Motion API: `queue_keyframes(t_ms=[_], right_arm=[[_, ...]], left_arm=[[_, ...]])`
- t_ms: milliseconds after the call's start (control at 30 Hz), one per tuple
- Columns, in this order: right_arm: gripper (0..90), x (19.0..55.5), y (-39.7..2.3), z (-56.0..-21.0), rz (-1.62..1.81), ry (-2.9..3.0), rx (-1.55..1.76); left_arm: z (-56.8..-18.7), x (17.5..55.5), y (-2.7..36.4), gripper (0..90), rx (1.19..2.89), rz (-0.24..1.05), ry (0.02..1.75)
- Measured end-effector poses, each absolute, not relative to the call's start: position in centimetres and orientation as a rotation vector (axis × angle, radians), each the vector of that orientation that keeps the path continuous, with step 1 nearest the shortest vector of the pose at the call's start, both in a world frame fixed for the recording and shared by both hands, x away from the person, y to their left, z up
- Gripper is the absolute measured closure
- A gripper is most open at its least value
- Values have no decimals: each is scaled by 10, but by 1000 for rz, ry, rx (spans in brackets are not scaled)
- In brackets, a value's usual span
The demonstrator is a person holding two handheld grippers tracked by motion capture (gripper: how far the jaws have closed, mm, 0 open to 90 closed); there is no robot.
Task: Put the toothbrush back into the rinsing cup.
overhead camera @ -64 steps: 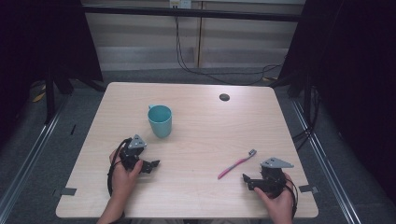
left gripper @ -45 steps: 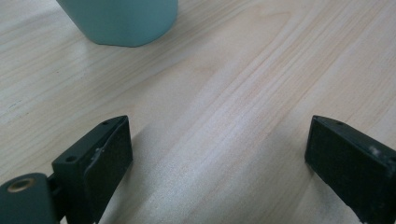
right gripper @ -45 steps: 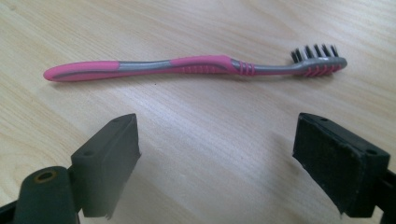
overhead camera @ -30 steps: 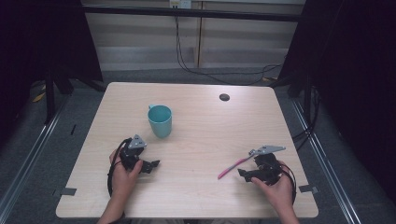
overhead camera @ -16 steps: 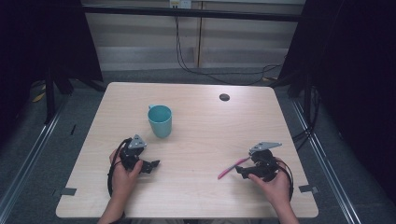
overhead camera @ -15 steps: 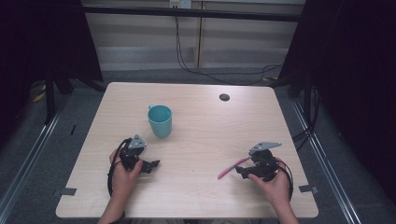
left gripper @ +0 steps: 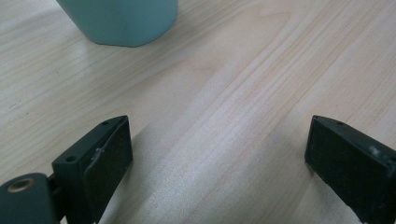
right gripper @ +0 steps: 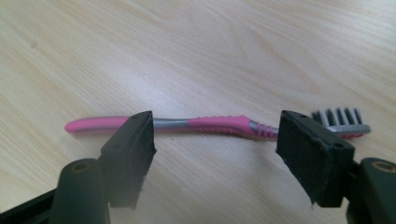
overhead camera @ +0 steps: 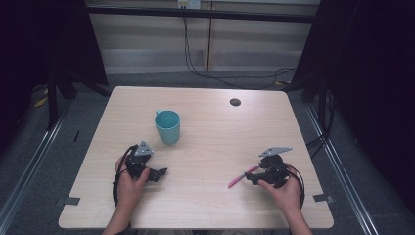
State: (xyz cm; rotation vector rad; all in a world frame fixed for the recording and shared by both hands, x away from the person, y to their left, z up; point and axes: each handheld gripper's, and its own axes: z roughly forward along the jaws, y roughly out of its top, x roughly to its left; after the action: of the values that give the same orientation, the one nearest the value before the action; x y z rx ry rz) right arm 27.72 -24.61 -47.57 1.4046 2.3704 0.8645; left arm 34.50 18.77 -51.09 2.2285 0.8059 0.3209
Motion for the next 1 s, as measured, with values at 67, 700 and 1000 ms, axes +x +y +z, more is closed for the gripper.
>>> queue_keyframes(t_ms=[67, 700, 1000], right_arm=[[283, 279, -247, -474, 850, 2392, 1367], [361, 285, -240, -475, 801, 2549, 1149], [364, 287, -247, -469, 865, 2495, 1217]], left_arm=[[-511, 345, 188, 73, 2228, 321, 806], [-511, 345, 188, 73, 2229, 321, 806], [-511, 345, 188, 73, 2228, 321, 806]])
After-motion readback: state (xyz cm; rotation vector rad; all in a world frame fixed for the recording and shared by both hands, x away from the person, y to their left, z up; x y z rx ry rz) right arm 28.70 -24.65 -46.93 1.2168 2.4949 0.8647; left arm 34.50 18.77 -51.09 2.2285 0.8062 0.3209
